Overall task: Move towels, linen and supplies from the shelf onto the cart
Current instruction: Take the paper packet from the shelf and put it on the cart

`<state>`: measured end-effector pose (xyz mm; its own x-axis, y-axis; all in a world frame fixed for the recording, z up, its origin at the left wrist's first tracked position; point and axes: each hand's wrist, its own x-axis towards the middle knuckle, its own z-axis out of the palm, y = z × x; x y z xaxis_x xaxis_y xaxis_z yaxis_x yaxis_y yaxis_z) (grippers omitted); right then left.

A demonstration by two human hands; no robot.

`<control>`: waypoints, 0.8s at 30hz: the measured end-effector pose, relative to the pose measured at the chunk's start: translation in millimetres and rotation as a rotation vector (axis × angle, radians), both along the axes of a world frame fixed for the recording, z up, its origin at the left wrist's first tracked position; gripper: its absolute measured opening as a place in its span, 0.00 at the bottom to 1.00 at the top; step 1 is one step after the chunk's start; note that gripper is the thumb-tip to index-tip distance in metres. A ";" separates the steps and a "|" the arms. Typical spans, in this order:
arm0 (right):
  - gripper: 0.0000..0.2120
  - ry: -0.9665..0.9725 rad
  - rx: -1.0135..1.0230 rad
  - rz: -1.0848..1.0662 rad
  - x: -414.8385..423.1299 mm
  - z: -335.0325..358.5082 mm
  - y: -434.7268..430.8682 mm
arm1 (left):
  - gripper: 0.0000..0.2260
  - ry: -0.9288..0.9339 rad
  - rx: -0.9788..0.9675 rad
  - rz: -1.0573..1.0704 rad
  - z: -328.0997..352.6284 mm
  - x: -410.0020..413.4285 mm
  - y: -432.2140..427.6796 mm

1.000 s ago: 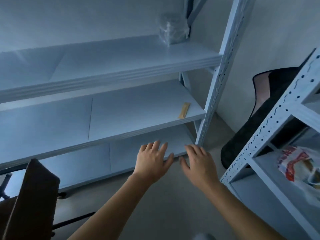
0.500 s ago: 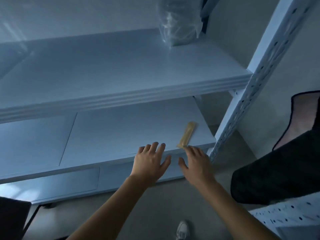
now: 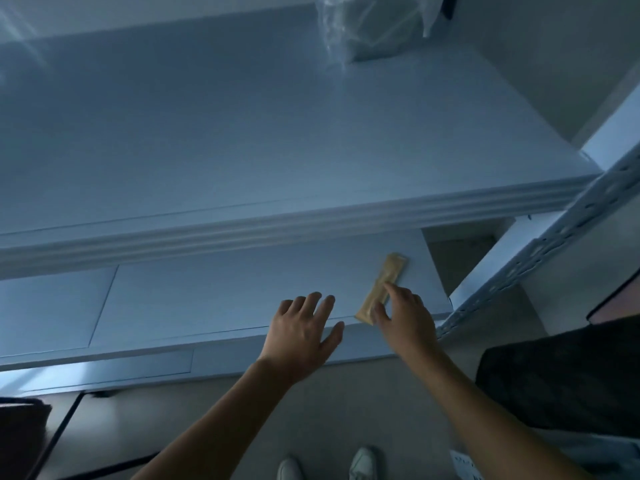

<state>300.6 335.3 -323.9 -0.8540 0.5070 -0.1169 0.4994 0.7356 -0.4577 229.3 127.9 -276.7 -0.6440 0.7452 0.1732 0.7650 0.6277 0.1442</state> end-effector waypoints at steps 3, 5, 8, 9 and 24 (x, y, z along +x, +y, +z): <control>0.23 -0.083 -0.054 -0.051 -33.2 -37.8 15.7 | 0.21 -0.005 -0.022 -0.001 -23.9 -13.3 6.9; 0.25 -0.143 -0.087 -0.081 -53.2 -64.6 19.7 | 0.22 -0.006 -0.058 -0.017 -42.0 -18.9 6.7; 0.26 -0.199 -0.074 -0.128 -69.1 -95.6 18.3 | 0.23 -0.007 -0.145 -0.085 -63.8 -22.9 1.2; 0.23 -0.191 -0.051 -0.145 -70.0 -102.6 18.1 | 0.24 -0.007 -0.165 -0.098 -68.0 -23.7 -0.9; 0.08 0.051 -0.211 -0.455 -89.9 -119.2 22.9 | 0.21 -0.001 -0.102 0.032 -78.2 -34.4 -15.2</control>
<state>210.7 358.2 -443.0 -0.5595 0.7988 -0.2209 0.7209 0.3375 -0.6053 194.9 112.7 -355.0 -0.6678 0.7381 0.0966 0.7443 0.6631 0.0791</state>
